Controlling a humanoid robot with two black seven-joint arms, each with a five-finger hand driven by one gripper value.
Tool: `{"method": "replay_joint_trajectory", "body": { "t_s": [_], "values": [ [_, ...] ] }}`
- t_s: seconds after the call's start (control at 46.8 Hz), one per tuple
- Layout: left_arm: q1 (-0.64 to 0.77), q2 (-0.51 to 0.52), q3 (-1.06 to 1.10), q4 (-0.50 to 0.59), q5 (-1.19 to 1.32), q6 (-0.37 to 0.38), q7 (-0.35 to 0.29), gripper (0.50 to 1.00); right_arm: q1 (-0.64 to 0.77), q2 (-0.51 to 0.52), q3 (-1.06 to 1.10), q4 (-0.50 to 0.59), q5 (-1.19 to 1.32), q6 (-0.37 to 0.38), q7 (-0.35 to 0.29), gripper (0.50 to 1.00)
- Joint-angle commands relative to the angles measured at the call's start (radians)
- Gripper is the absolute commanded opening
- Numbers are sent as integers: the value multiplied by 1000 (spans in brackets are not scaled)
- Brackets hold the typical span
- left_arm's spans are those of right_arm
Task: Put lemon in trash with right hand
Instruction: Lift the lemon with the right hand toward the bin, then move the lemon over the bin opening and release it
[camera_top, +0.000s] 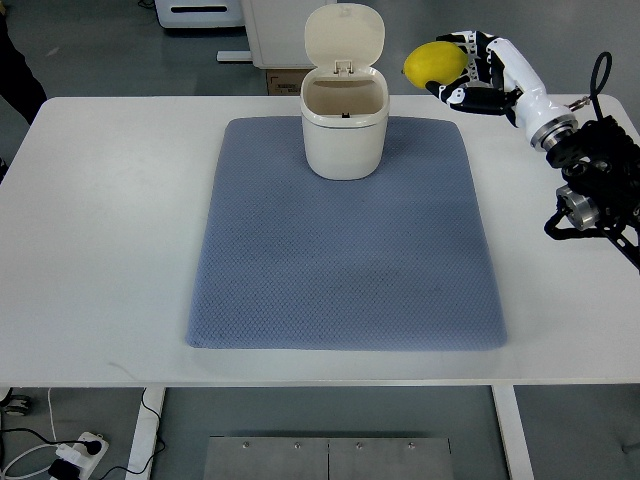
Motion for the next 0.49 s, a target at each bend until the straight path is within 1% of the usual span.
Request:
{"method": "replay_joint_trajectory", "body": {
  "t_s": [0.0,0.235,0.47],
  "values": [
    [0,0,0,0,0,0,0,1000,28,19,-35,-15,-1,-5,-14,500],
    [0,0,0,0,0,0,0,1000,99,102,-116,-118,-1,-11,-34,500],
    [0,0,0,0,0,0,0,1000,152,168,-187,-167,-1,-26,-49,500]
  ]
}}
